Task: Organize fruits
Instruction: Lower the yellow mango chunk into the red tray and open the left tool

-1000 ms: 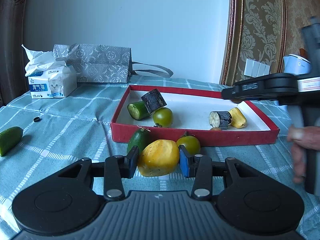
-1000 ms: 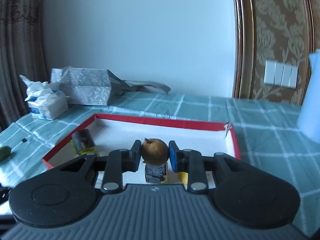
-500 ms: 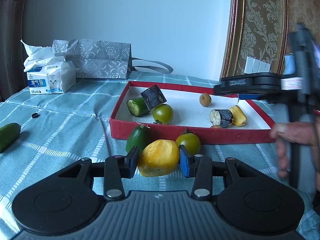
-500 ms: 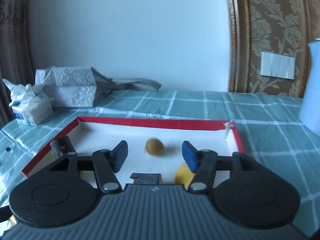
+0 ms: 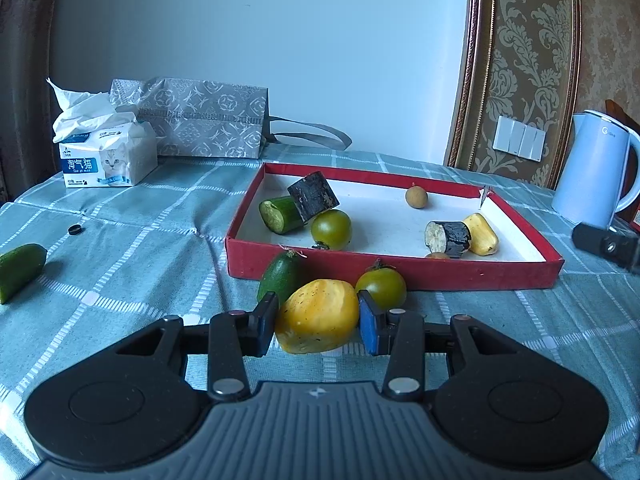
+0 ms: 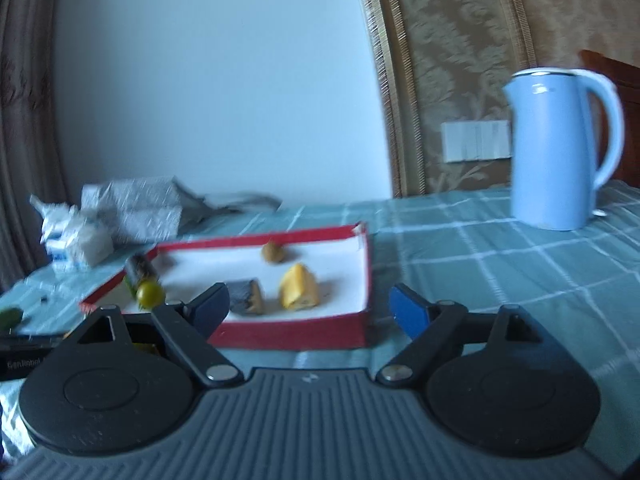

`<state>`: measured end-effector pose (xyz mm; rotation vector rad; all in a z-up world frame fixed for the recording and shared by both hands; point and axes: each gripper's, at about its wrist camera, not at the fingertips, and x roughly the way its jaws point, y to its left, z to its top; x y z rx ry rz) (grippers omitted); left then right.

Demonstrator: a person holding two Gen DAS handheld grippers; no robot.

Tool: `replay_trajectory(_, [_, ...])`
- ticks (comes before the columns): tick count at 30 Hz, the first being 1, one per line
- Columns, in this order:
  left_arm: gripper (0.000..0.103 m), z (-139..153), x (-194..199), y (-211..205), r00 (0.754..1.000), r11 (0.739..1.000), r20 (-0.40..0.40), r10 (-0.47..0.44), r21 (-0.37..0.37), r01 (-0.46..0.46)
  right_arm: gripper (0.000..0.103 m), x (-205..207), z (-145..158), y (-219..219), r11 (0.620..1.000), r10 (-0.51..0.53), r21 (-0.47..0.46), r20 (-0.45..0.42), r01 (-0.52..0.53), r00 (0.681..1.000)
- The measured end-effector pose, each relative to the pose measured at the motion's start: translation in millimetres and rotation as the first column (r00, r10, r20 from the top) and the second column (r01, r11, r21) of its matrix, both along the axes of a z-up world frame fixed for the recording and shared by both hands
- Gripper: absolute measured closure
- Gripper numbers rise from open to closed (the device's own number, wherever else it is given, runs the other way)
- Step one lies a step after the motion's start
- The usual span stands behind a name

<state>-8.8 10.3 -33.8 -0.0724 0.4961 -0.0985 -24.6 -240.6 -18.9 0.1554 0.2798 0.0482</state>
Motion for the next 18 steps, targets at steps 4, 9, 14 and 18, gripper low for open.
replay_trajectory(4, [0.062, 1.0, -1.8, -1.9, 1.000, 1.000, 0.013, 0.008, 0.017, -0.008, 0.016, 0.3, -0.4, -8.1, 1.000, -0.023, 0.020, 0.021, 0.022, 1.000])
replay_trajectory(9, [0.062, 1.8, -2.6, -4.1, 0.999, 0.999, 0.021, 0.025, 0.039, -0.026, 0.016, 1.2, -2.0, -14.1, 0.999, -0.022, 0.045, 0.016, 0.021, 1.000])
replay_trajectory(14, [0.062, 2.7, -4.5, -8.0, 0.999, 0.997, 0.034, 0.035, 0.073, -0.038, 0.016, 0.2, -0.9, -17.7, 0.998, -0.021, 0.068, 0.028, 0.019, 0.999])
replay_trajectory(18, [0.062, 3.1, -5.8, -11.4, 0.998, 0.994, 0.038, 0.043, 0.100, -0.047, 0.016, -1.7, 0.7, -17.4, 0.997, -0.013, 0.079, 0.040, 0.010, 0.999])
